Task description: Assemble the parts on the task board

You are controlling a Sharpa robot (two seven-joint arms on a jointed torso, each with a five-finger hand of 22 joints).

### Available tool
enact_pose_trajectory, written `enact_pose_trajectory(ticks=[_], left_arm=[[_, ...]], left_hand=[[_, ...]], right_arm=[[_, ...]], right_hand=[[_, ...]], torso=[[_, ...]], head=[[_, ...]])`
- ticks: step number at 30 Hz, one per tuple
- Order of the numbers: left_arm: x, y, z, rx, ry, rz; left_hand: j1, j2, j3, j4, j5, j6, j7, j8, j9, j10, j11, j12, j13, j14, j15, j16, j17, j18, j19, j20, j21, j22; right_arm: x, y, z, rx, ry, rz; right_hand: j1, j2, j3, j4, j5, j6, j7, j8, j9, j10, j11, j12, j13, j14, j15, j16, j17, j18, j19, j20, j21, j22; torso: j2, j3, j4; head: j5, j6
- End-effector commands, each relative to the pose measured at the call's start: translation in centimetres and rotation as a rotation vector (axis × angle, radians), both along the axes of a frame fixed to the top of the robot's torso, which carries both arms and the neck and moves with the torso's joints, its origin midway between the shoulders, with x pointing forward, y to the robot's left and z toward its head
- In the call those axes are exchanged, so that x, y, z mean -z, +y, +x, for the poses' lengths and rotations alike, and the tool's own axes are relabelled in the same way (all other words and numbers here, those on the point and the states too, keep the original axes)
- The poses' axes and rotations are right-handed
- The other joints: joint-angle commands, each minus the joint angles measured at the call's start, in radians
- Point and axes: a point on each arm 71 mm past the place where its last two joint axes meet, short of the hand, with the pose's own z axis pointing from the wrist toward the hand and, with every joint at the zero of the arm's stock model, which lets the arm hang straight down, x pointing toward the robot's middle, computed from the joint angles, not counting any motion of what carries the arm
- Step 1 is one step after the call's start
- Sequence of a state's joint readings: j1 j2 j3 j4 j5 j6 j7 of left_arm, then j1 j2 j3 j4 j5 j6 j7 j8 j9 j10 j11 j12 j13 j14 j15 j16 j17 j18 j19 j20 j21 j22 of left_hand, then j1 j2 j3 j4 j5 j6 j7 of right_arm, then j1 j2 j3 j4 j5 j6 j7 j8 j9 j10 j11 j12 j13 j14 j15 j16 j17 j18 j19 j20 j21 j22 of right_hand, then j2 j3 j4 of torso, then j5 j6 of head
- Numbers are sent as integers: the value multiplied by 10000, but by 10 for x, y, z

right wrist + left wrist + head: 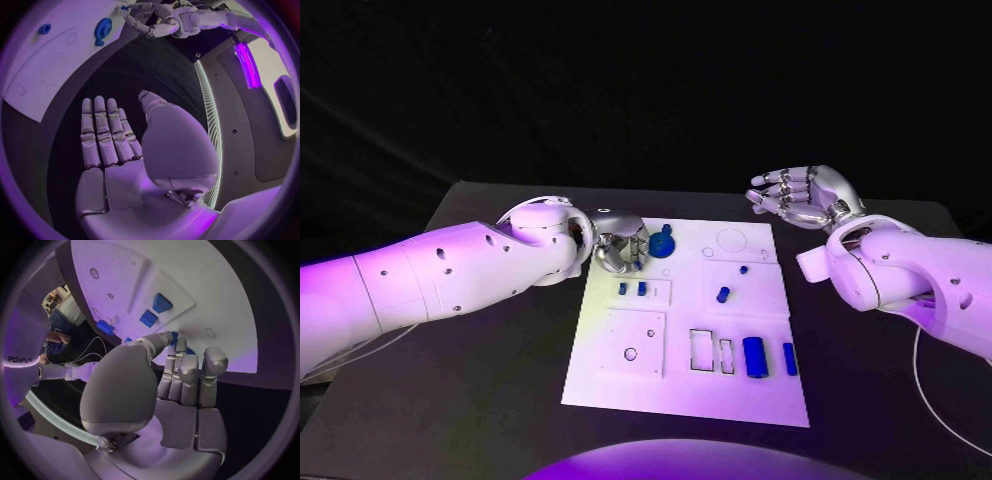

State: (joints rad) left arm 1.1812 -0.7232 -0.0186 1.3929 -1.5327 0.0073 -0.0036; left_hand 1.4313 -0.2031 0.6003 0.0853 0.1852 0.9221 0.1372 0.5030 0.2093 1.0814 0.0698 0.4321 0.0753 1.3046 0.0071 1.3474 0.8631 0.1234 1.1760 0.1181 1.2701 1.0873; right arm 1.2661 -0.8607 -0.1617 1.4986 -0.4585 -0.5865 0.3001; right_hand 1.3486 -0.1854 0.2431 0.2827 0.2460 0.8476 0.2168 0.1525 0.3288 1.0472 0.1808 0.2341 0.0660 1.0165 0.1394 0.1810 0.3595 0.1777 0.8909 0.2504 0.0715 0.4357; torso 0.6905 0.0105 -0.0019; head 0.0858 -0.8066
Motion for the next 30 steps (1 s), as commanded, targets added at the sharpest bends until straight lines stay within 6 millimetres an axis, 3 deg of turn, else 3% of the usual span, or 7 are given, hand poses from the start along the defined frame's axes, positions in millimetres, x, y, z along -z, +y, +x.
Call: enact_pose_trajectory(ticks=[1,14,17,21,30], left_arm=[[3,-2,-1,53,352,145],[5,-1,-2,-18,548,207],[4,-2,-2,-14,537,110],[3,-4,-2,-24,450,-172],[3,-4,-1,-82,396,-307]], left_hand=[[-83,-8,-5,-63,5,33,-5,-34,1,75,24,-58,2,50,-14,50,2,-47,61,-25,27,-3],[-91,-16,-28,-91,-16,67,-13,-53,19,131,13,-84,25,77,-20,89,50,-48,71,-29,41,18],[-133,-52,-76,-94,-26,74,-17,-66,32,155,7,-88,47,79,-21,106,66,-45,52,-31,32,5],[-533,-268,-485,93,-95,-184,-20,-286,34,196,-1,-44,190,153,-21,236,253,-71,123,-28,82,112],[-559,-259,-569,135,-89,-243,-10,-365,44,46,28,-76,238,141,-4,256,231,-64,93,-24,52,76]], right_arm=[[0,2,0,-179,-88,-32],[0,1,-1,-162,-74,-35],[0,1,-1,-165,-70,-34],[0,1,-1,-170,-63,-31],[1,2,-1,-237,1,-14]], right_hand=[[15,98,-38,-23,-25,-43,286,-37,-11,-68,-17,56,-7,-28,9,-49,-15,42,-31,44,-34,-15],[16,107,-47,-28,-27,-36,283,-32,-13,-68,-19,70,-6,-22,8,-55,-20,44,-30,45,-30,-35],[16,107,-47,-28,-27,-36,283,-32,-13,-68,-19,70,-6,-22,8,-55,-20,44,-30,45,-30,-35],[16,107,-47,-28,-27,-36,283,-32,-13,-68,-19,70,-6,-22,8,-55,-20,44,-30,45,-30,-35],[9,108,-55,-27,-28,-36,283,-31,-15,-71,-19,75,-6,-22,8,-60,-22,44,-31,46,-28,-45]], torso=[[-10,5,3],[4,-5,-2],[3,-10,-6],[-1,-7,14],[-1,-3,8]], head=[[6,-15],[-15,-15],[-18,-16],[-36,-35],[-26,-46]])
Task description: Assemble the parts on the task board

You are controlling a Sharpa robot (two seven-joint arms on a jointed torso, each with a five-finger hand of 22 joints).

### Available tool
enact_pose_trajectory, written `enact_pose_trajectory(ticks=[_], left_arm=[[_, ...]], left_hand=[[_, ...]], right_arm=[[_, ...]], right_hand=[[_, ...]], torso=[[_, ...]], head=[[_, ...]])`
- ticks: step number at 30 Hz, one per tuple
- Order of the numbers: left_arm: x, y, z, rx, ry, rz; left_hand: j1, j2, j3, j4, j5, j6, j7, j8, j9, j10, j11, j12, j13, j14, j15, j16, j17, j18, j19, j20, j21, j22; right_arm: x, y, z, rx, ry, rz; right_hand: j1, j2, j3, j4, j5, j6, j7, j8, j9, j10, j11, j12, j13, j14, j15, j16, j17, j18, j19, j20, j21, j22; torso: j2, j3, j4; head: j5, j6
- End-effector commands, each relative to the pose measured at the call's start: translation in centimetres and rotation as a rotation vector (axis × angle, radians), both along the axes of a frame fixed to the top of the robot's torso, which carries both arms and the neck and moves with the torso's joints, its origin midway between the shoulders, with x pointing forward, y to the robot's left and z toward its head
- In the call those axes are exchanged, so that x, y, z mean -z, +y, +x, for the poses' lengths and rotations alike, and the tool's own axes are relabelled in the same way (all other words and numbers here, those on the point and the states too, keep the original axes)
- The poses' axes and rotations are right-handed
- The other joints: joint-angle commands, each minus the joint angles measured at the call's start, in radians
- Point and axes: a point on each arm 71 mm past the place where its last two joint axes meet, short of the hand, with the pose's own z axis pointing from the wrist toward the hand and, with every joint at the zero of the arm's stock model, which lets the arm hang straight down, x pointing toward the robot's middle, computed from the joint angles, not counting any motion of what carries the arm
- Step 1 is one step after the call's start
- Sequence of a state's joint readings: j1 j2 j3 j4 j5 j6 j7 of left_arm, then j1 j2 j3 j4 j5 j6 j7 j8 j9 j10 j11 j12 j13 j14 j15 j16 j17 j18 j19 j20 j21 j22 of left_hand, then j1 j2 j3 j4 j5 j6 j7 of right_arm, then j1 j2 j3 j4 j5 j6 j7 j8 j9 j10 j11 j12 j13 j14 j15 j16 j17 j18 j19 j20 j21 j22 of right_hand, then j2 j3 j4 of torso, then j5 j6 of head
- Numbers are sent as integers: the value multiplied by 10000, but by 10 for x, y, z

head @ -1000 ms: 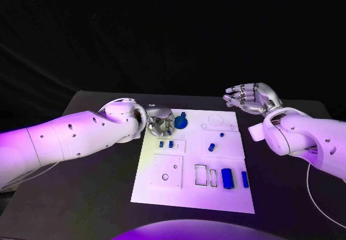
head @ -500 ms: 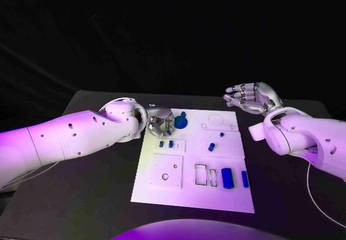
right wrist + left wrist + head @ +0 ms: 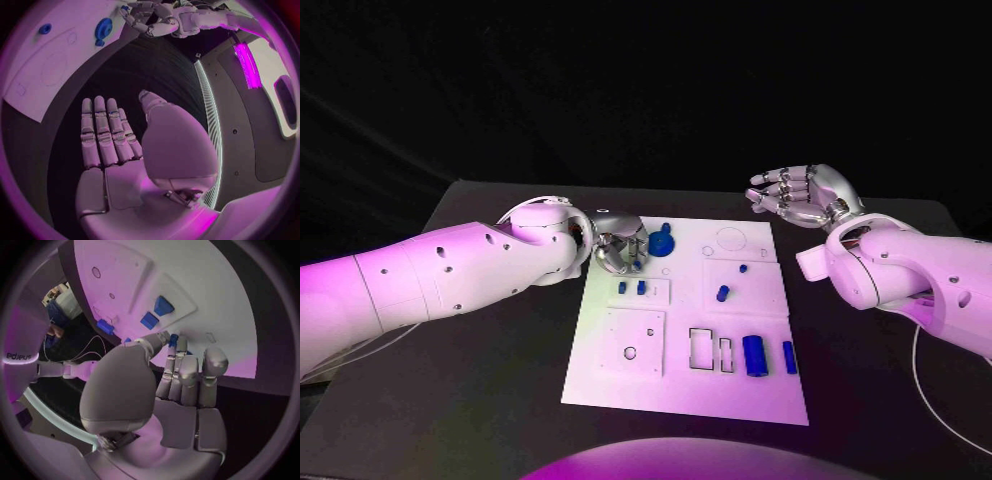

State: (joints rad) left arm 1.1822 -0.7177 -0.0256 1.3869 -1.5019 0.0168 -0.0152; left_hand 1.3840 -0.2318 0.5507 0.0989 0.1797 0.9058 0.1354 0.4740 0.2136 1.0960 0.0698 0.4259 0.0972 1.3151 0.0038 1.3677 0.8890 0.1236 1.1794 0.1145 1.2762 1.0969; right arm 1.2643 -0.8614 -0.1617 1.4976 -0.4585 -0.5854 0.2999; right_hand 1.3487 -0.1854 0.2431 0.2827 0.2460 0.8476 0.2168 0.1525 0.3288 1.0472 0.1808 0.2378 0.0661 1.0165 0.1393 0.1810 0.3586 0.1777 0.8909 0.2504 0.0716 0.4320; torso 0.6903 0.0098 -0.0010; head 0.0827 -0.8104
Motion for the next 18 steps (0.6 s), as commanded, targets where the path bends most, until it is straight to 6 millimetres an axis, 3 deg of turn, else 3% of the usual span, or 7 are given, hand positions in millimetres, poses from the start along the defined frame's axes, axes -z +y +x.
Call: enact_pose_trajectory(ticks=[1,18], left_arm=[[0,-4,-1,66,89,-244],[0,-2,-1,-25,60,-247]], left_hand=[[-86,28,-74,-1,-35,-81,8,-75,2,-101,27,-14,19,36,29,54,-28,-66,59,12,-9,-20],[-125,20,-201,74,-15,-244,71,-268,4,-489,140,-75,112,-122,119,-19,-311,-28,-98,73,-154,-205]], right_arm=[[0,2,-1,-249,-17,-8],[1,2,-1,-378,90,38]], right_hand=[[6,108,-58,-26,-29,-37,284,-31,-16,-72,-19,39,-7,-23,9,-61,-13,44,-31,46,-29,-11],[-5,105,-71,-23,-31,-41,286,-33,-19,-79,-16,42,-8,-29,12,-69,-17,43,-36,48,-30,-22]], torso=[[2,6,-3],[-2,10,-6]], head=[[4,-8],[20,-26]])
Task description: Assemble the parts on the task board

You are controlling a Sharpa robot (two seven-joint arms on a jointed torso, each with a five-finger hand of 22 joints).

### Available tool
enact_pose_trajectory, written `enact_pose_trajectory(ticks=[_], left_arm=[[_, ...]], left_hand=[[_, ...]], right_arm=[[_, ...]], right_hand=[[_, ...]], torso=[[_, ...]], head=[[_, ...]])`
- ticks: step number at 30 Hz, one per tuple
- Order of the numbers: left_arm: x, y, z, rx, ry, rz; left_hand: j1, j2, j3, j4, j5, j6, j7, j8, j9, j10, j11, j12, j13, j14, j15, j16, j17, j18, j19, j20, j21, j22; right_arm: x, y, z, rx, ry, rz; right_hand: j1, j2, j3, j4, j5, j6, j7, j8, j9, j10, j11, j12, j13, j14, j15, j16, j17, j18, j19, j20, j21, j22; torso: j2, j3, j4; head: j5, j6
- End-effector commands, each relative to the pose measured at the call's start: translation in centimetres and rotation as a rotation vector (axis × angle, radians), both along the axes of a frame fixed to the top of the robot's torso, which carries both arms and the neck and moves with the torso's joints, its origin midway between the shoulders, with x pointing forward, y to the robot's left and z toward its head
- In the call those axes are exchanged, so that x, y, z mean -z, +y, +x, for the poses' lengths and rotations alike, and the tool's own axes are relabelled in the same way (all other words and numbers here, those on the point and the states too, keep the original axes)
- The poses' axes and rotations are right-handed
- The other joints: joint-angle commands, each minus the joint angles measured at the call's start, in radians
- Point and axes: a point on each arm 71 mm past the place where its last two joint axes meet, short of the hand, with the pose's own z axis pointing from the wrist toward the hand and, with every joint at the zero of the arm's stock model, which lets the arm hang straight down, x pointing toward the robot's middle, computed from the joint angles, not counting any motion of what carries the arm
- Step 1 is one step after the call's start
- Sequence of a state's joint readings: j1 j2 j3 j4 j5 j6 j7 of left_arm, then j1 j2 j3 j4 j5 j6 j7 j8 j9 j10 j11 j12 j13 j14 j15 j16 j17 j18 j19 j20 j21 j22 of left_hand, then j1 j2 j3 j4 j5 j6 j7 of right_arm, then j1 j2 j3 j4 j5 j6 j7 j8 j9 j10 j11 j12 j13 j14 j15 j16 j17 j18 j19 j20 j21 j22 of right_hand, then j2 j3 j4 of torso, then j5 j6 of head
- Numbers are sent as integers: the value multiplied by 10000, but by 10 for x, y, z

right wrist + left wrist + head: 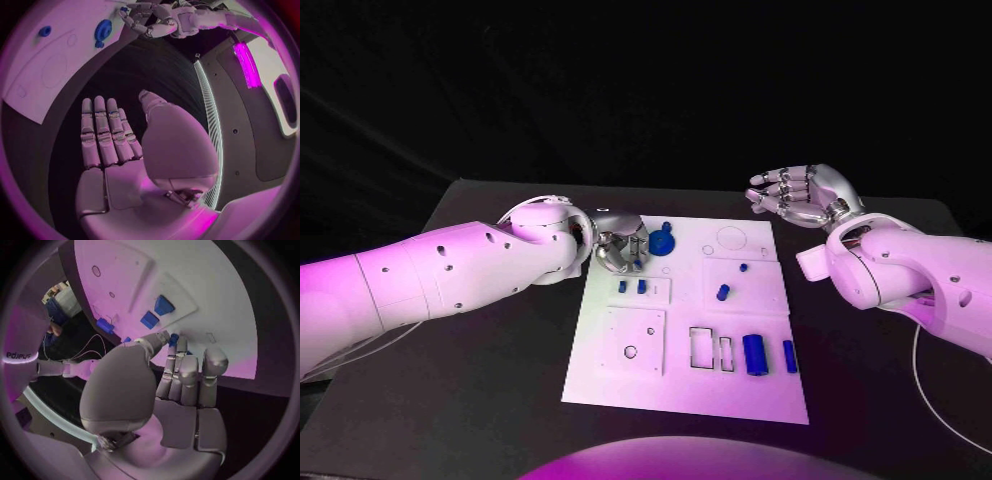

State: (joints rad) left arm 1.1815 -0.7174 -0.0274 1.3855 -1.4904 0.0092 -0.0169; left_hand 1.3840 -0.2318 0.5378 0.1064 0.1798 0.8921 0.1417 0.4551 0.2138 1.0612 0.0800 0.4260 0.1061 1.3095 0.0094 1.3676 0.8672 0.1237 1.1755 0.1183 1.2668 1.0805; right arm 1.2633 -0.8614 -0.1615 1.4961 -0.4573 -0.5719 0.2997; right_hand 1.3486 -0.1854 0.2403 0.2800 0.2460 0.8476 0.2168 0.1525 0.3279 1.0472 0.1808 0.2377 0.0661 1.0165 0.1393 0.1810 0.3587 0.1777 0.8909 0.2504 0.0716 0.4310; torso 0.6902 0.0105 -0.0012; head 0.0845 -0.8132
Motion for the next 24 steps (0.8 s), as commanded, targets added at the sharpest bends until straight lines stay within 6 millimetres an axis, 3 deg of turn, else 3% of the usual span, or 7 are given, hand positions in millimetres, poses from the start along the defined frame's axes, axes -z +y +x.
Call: enact_pose_trajectory(ticks=[1,9,24], left_arm=[[0,-2,-1,46,24,-156],[-1,-2,-1,-34,-30,-228],[0,2,-1,-149,-76,-255]], left_hand=[[-145,17,-87,28,-11,-176,29,-148,-9,-237,68,-107,30,-108,88,-46,-185,-24,-81,54,-83,-69],[-278,-133,-321,210,-33,-622,-48,-573,-65,-829,262,-299,41,-279,253,-158,-591,5,-159,175,-195,-193],[-186,-148,-596,294,-37,-642,-68,-729,-18,-1422,421,-453,37,-490,394,-258,-998,53,-320,273,-367,-404]], right_arm=[[0,2,-1,-285,19,21],[1,2,-1,-310,44,22],[2,2,-1,-596,163,-144]], right_hand=[[-7,102,-48,3,-31,-40,286,-32,-10,-82,-16,44,-8,-37,15,-74,-20,41,-41,50,-32,-17],[-9,98,-54,1,-32,-40,286,-31,-10,-85,-14,45,-9,-47,18,-82,-24,39,-48,52,-35,-23],[34,85,-126,-55,-27,125,273,62,6,-271,11,-4,-27,-128,50,-166,-63,35,-138,81,-47,-132]], torso=[[-2,1,-4],[0,3,-3],[-6,4,-5]], head=[[2,0],[2,8],[-25,11]])
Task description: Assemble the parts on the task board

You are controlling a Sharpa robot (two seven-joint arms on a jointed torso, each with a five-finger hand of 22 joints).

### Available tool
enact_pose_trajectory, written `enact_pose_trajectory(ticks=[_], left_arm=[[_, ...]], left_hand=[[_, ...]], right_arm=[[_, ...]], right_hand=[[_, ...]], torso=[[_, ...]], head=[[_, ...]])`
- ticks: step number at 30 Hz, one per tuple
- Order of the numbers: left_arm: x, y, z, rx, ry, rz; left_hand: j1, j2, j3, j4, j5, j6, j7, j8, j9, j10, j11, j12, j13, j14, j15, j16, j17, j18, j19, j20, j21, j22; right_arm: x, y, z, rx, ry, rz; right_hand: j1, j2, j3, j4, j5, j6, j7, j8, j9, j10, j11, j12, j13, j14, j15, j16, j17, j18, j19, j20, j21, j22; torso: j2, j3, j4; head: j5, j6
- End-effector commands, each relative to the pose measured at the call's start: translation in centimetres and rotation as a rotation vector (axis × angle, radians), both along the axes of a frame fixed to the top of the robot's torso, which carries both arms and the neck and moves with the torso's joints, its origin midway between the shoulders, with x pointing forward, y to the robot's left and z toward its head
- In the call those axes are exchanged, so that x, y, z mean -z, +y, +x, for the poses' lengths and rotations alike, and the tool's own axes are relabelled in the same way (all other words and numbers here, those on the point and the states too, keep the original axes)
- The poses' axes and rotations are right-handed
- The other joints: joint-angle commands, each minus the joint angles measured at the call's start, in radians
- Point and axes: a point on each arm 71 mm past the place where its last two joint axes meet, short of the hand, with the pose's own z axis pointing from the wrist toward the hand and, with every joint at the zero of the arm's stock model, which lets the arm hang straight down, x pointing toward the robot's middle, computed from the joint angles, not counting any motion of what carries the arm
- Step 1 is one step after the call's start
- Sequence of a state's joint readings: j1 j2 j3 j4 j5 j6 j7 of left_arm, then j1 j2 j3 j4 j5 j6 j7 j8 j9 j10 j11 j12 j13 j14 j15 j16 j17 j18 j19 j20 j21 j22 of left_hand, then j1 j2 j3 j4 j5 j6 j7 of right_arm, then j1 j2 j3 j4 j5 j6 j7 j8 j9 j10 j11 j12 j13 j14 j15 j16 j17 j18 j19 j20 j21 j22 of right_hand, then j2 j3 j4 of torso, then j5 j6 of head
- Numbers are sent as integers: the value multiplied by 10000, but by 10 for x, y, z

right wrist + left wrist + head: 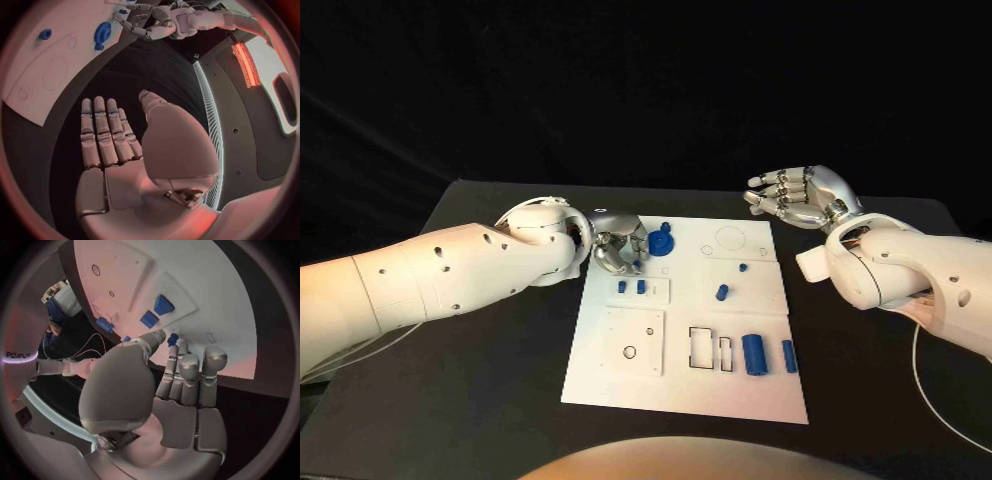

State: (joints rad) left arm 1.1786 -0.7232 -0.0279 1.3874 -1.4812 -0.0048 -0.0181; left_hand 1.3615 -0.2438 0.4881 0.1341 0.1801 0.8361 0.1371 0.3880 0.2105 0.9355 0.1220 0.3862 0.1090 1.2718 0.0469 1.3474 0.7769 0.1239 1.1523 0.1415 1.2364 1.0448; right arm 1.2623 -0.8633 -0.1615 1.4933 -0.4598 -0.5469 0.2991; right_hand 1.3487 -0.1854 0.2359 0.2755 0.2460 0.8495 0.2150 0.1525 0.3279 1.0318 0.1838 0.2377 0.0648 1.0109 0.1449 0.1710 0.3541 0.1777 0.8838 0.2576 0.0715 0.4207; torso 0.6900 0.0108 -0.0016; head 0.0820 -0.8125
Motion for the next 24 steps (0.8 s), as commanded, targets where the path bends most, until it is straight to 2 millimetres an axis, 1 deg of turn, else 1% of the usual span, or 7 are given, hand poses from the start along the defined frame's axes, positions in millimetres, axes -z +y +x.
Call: enact_pose_trajectory(ticks=[1,5,6,10,16,21,24], left_arm=[[-1,0,-1,-33,-92,-184],[-3,4,-2,-77,-394,-567],[-4,5,-2,-121,-484,-756],[-9,13,-1,-412,-647,-1660],[-15,26,0,-1058,-294,-2959],[-19,43,-1,-1758,479,-4295],[-23,58,-4,-2332,1389,-5823]], left_hand=[[41,-30,-118,23,-40,-89,-24,-69,15,-196,9,-61,7,-121,25,-57,-107,51,-86,47,-65,-46],[96,-34,-332,72,-20,-128,9,-164,29,-513,79,-111,-2,-221,91,-91,-299,75,-168,103,-149,-153],[146,-16,-551,122,-2,-175,73,-235,36,-751,133,-158,-29,-539,147,-300,-893,149,-453,150,-398,-485],[325,90,-1259,299,0,-420,42,-472,6,-923,175,-40,-27,-604,182,-288,-1054,167,-492,208,-492,-567],[1555,743,-3797,1280,61,-394,42,-759,11,-1724,379,-66,-368,-838,351,-296,-1861,338,-1044,364,-1267,-1504],[1941,931,-3900,1481,88,-173,194,-716,50,-1688,363,21,-390,-839,343,-234,-1917,391,-1181,364,-1480,-1771],[2200,1114,-3568,1495,137,197,463,-608,89,-742,99,501,-271,-969,115,-365,-2327,389,-1077,172,-1479,-1778]], right_arm=[[1,2,-1,-453,56,-180],[2,1,-1,-759,-9,-543],[2,1,-1,-915,-71,-745],[3,1,-3,-1450,-258,-1524],[5,-1,-3,-1892,-332,-2467],[7,-2,-5,-2265,-549,-3726],[8,-3,-9,-2472,-786,-4744]], right_hand=[[71,89,-84,-37,-25,151,276,86,10,-166,-25,-20,-14,-39,-13,-55,-14,42,-57,9,-35,-45],[256,99,-57,-175,-20,260,234,130,6,-246,-56,-30,-6,158,-66,24,9,61,67,-24,35,-93],[468,83,27,-345,-19,351,163,160,-3,-194,-135,12,3,649,-210,269,111,72,414,-155,226,-65],[707,-3,267,-581,-283,541,15,205,-29,4,-296,77,-3,1358,-448,588,278,66,997,-410,571,-2],[929,-117,525,-807,-283,601,-63,180,-71,-101,-347,-56,-12,1634,-542,665,347,59,1210,-516,734,24],[1069,-332,1339,-1073,-43,1100,-196,250,-121,587,-616,-141,-18,2844,-928,1275,766,43,2037,-970,1590,507],[1101,-434,1903,-1449,-26,1547,-427,296,-163,1324,-878,-353,-7,3766,-1279,2307,1417,12,2530,-1374,2723,1406]], torso=[[-4,1,-1],[-5,-1,4],[-8,0,5],[-9,15,-15],[-17,2,-7],[-12,16,-6],[-4,17,-4]], head=[[0,4],[-51,28],[-64,36],[-89,55],[-120,98],[-135,102],[-155,109]])
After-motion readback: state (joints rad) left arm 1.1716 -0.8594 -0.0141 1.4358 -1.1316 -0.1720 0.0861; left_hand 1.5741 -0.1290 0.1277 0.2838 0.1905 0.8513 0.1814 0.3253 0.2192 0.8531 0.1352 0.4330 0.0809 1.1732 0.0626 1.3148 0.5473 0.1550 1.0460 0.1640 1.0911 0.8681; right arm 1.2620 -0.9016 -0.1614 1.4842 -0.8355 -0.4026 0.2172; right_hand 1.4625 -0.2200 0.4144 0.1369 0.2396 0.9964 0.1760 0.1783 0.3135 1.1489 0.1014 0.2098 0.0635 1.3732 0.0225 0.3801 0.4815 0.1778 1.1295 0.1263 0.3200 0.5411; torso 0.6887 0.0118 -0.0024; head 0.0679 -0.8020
